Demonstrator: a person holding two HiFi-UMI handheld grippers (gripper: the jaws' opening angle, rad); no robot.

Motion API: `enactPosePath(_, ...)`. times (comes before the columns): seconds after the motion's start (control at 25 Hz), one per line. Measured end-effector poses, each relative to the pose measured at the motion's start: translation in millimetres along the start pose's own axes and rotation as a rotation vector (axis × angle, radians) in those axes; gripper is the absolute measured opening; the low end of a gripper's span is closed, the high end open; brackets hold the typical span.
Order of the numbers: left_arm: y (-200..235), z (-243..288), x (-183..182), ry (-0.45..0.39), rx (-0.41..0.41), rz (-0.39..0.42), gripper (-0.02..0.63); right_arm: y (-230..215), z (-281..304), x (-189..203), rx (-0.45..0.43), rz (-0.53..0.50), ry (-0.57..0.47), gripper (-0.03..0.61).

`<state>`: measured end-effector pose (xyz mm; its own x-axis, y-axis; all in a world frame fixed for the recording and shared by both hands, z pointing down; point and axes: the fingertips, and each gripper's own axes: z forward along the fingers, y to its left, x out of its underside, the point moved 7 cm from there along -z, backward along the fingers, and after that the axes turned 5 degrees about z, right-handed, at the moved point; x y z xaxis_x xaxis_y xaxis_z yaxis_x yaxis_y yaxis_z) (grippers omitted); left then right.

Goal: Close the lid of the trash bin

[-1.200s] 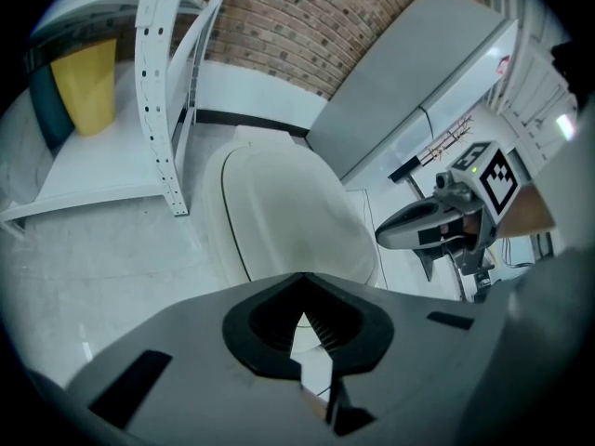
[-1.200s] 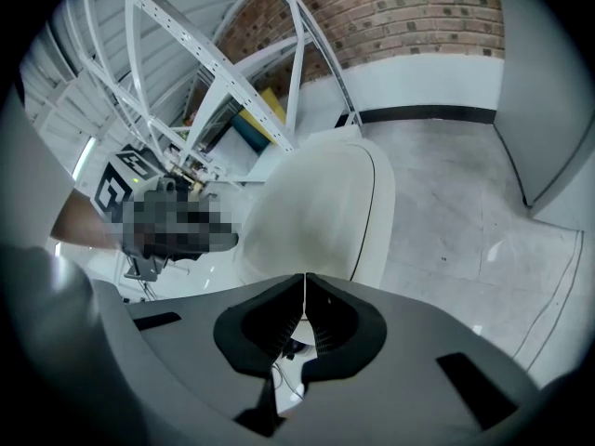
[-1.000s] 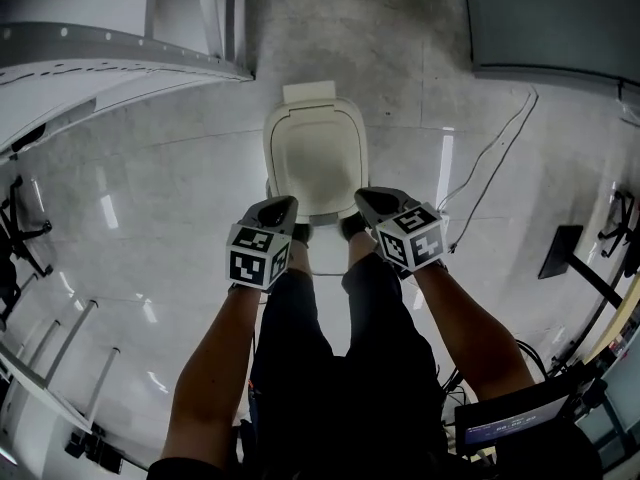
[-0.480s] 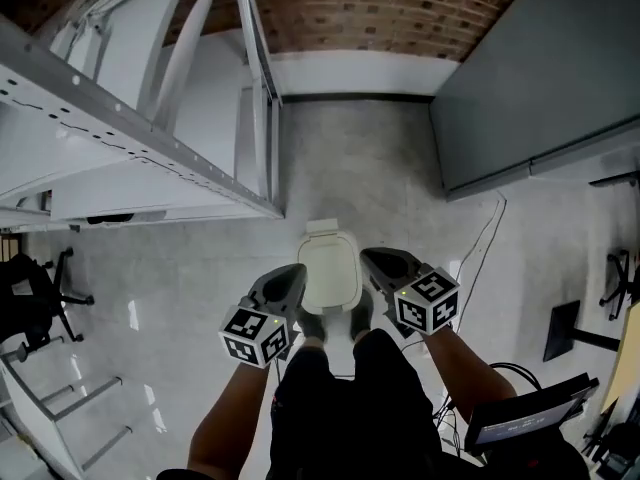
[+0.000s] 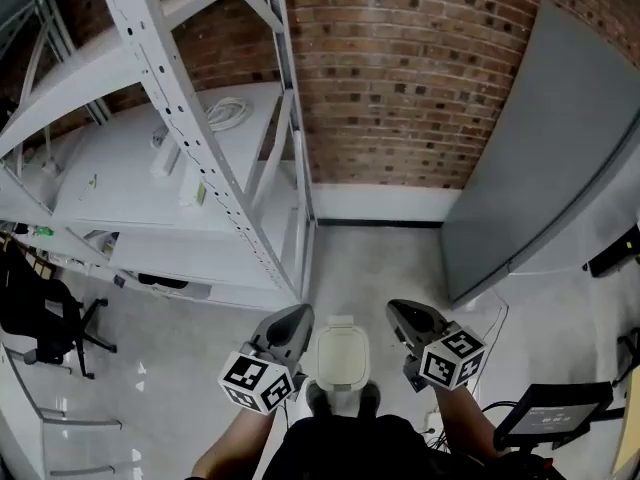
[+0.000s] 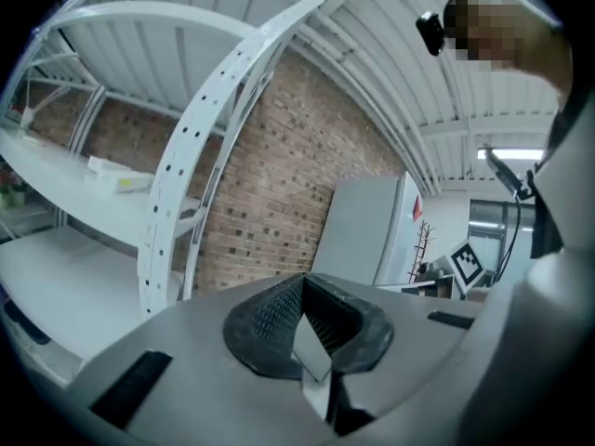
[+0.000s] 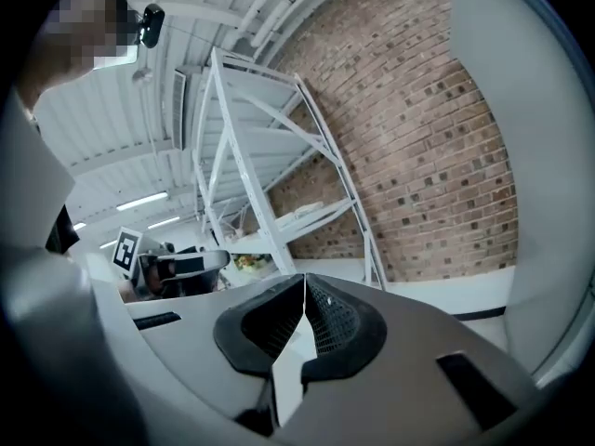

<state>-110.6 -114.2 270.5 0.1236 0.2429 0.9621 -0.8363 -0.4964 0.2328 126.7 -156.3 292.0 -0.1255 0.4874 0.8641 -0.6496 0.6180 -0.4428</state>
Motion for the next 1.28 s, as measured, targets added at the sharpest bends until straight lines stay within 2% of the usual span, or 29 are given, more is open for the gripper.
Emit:
enactPosePath(0.12, -9, -14, -23, -0.061, -0.015, 0.008, -0.005, 14, -10, -22, -0.021, -0.040, -0.039, 0.009)
enactPosePath(0.28, -22, -22, -36, -0.103, -0.025, 0.028, -0.005, 21, -19, -43, -0.054, -0.078, -0.085, 0.009)
enactPosePath(0.56, -48, -31, -57, -0.127, -0.045, 0.083, -0.005, 26, -39, -64, -0.177, -0.092, -0.094, 0.009)
enactPosePath(0.68, -60, -34, -59, -0.107, -0.051, 0.091, -0.005, 22, -48, -69, -0.181, -0.102, -0.108, 0.009)
enactPosePath(0.96, -74, -45, -58, -0.084, -0.123, 0.126, -0.005, 15, -50, -67, -0.207, -0.125, -0.102, 0.009)
enactPosePath(1.12, -80, -72, -47, -0.075, -0.117, 0.115, -0.005, 38, -61, -45, -0.205, -0.109, -0.092, 0.009)
enactPosePath(1.28, -82, -99, -44, -0.109, -0.087, 0.135, -0.005, 66, -75, -35, -0.180, -0.147, -0.110, 0.009)
